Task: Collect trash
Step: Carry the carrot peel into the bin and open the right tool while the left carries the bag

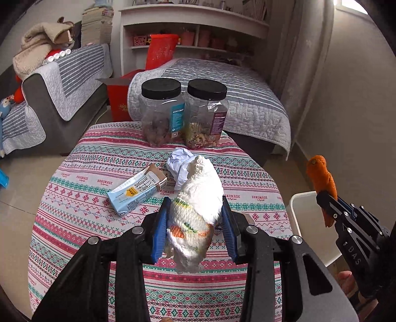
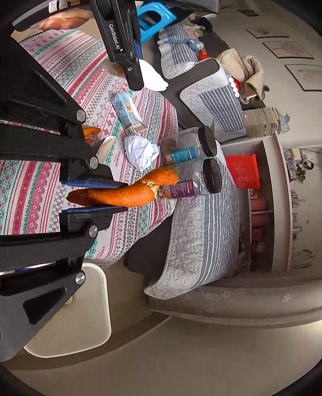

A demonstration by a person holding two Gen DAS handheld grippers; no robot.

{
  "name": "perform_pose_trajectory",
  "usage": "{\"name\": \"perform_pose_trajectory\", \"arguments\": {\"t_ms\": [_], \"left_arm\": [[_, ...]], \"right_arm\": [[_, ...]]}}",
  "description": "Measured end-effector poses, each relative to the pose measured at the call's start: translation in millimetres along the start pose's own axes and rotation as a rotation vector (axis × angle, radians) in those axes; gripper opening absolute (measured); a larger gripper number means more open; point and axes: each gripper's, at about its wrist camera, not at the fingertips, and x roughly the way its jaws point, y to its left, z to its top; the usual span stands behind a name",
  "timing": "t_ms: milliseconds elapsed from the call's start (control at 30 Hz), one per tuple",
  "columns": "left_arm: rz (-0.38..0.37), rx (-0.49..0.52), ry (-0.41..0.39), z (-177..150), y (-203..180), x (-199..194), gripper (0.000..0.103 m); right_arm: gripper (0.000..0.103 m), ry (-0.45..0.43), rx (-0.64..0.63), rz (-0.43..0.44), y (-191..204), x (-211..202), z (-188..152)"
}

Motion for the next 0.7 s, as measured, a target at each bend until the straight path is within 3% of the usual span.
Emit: {"name": "perform_pose_trajectory", "arguments": {"t_ms": [600,700], "left_arm": [[-0.138,0.144,0.005,-3.1,-133.0,29.4,0.039],[-0.164,0.168,0.01,-4.9,-158.4,34.1,0.039]], "right_arm": [[0.013,-0.042,0.178,-0.278,-137.6,-46.9,-15.3],[0.022,-0.048,0.184,-0.316,-149.0,-54.2,-18.4]]}}
